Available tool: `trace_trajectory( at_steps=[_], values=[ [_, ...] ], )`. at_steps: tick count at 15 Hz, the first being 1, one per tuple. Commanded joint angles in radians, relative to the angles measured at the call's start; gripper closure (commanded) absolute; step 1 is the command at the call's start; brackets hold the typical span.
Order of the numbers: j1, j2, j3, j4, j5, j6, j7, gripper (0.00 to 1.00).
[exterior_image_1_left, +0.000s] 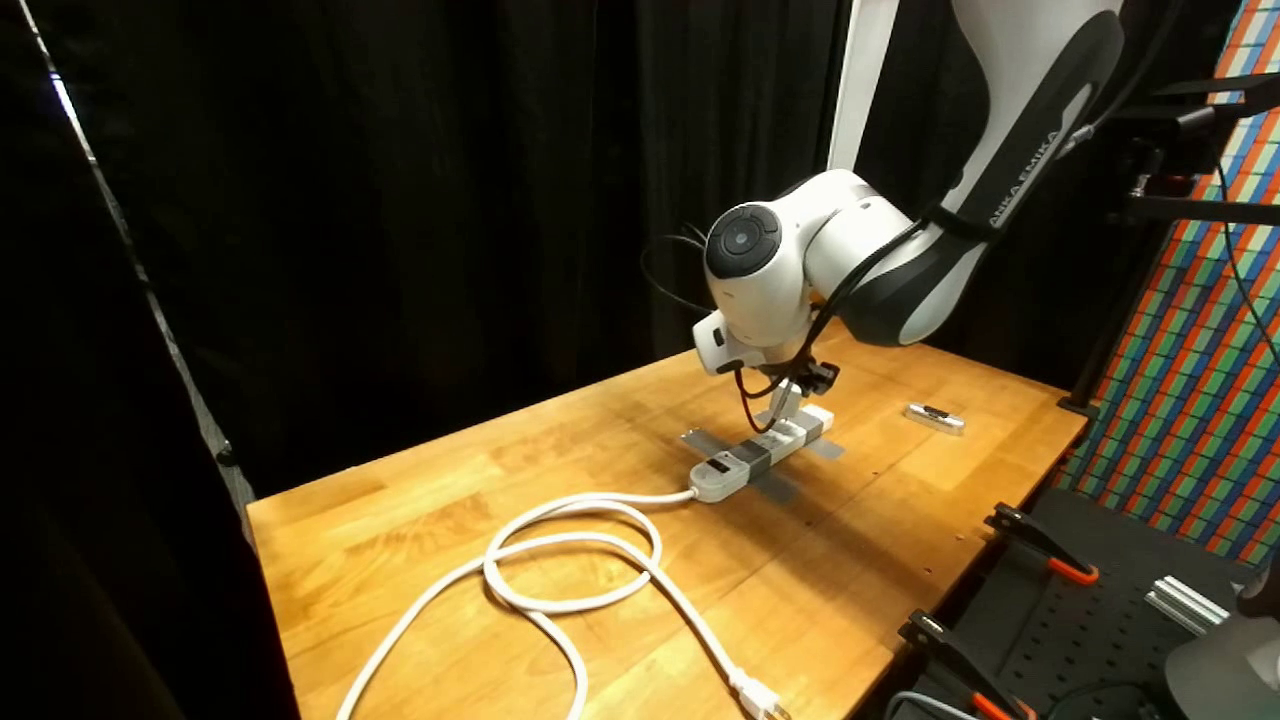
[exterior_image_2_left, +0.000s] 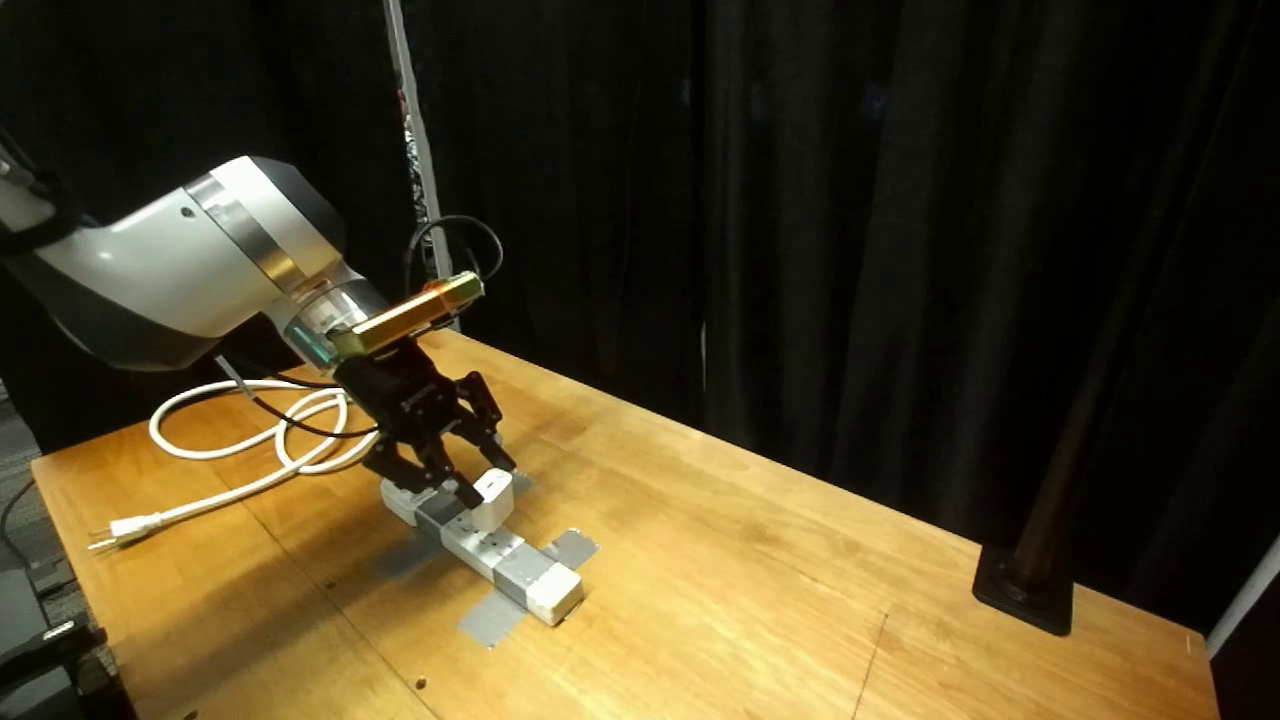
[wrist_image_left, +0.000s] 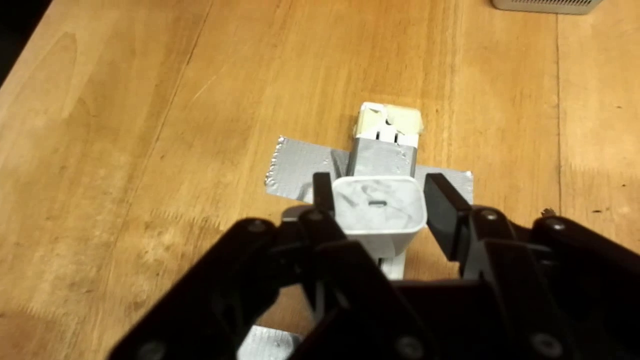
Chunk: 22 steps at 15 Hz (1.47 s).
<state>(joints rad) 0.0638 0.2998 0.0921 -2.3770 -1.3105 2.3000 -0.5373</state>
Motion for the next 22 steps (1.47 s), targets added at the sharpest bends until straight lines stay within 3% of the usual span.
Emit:
trace_trajectory(
  at_steps=[1, 15, 22],
  values=[
    [-0.012, 0.007, 0.002, 0.013, 0.009, -0.006, 0.009, 0.77],
    [-0.015, 0.019, 0.016, 0.009, 0.071, 0.001, 0.017, 0.77],
    [-0.008, 0.024, 0.021, 0.01, 0.051, 0.009, 0.024, 0.77]
  ],
)
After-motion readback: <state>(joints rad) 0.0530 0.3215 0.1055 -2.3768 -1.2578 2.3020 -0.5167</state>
